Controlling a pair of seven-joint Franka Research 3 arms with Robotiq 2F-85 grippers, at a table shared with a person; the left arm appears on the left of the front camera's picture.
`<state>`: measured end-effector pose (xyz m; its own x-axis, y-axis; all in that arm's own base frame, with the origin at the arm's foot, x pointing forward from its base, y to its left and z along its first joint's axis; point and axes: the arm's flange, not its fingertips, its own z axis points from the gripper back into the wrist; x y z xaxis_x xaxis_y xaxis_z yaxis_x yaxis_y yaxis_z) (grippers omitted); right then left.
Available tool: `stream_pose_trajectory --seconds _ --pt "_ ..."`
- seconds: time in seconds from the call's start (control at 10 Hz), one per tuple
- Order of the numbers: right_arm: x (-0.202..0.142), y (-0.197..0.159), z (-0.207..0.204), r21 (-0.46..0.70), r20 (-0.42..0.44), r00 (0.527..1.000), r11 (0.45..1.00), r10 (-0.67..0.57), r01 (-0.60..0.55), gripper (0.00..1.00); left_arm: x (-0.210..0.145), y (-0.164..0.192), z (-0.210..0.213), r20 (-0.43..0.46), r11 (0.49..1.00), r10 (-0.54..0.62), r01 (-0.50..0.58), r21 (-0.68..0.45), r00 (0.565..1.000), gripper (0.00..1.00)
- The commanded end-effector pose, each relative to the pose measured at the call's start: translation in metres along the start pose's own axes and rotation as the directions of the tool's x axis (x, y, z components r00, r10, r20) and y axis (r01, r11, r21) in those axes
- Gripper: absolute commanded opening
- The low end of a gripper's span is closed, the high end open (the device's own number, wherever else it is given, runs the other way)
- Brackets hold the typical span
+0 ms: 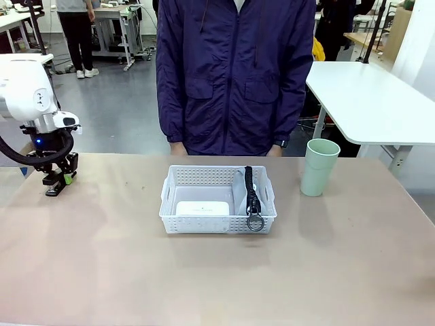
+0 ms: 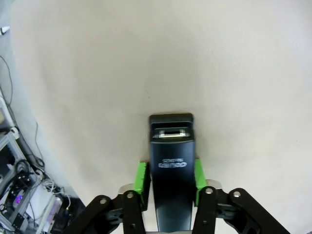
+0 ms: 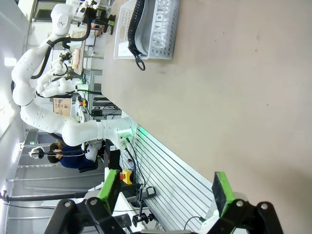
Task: Efficiently arrange items inside the basket to fit them all.
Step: Pick up the Stapler and place it inside the Organizing basket.
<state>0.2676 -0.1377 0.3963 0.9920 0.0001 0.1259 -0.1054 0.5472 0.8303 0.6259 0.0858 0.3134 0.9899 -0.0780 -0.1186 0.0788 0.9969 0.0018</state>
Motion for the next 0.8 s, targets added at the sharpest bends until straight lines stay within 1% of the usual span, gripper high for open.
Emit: stream_pose_trajectory --seconds 0.0,0.3,0.4,0.5,0.6,0.7 --pt "-0.002 0.002 0.003 -0.002 -0.005 1.0 1.0 0.001 -0.001 1.0 0.004 -0.001 -0.002 -0.022 1.0 0.018 -0.018 0.01 1.0 0.0" --pt "-0.002 0.002 0.003 -0.002 -0.005 1.0 1.0 0.001 -0.001 1.0 0.001 0.002 0.001 -0.017 1.0 0.028 -0.028 -0.007 0.999 0.0" --pt "-0.002 0.002 0.003 -0.002 -0.005 1.0 1.0 0.001 -0.001 1.0 -0.003 0.005 0.007 -0.013 0.999 0.032 -0.032 -0.027 0.999 0.0" --pt "-0.002 0.002 0.003 -0.002 -0.005 1.0 1.0 0.001 -0.001 1.0 -0.013 0.011 0.024 -0.009 0.997 0.042 -0.042 -0.057 0.999 0.0" --pt "-0.002 0.002 0.003 -0.002 -0.005 1.0 1.0 0.001 -0.001 1.0 -0.031 0.017 0.051 0.015 0.995 0.037 -0.036 -0.096 0.999 0.0" --pt "-0.002 0.002 0.003 -0.002 -0.005 1.0 1.0 0.001 -0.001 1.0 -0.058 0.023 0.083 0.031 0.987 0.002 0.003 -0.159 1.0 0.0"
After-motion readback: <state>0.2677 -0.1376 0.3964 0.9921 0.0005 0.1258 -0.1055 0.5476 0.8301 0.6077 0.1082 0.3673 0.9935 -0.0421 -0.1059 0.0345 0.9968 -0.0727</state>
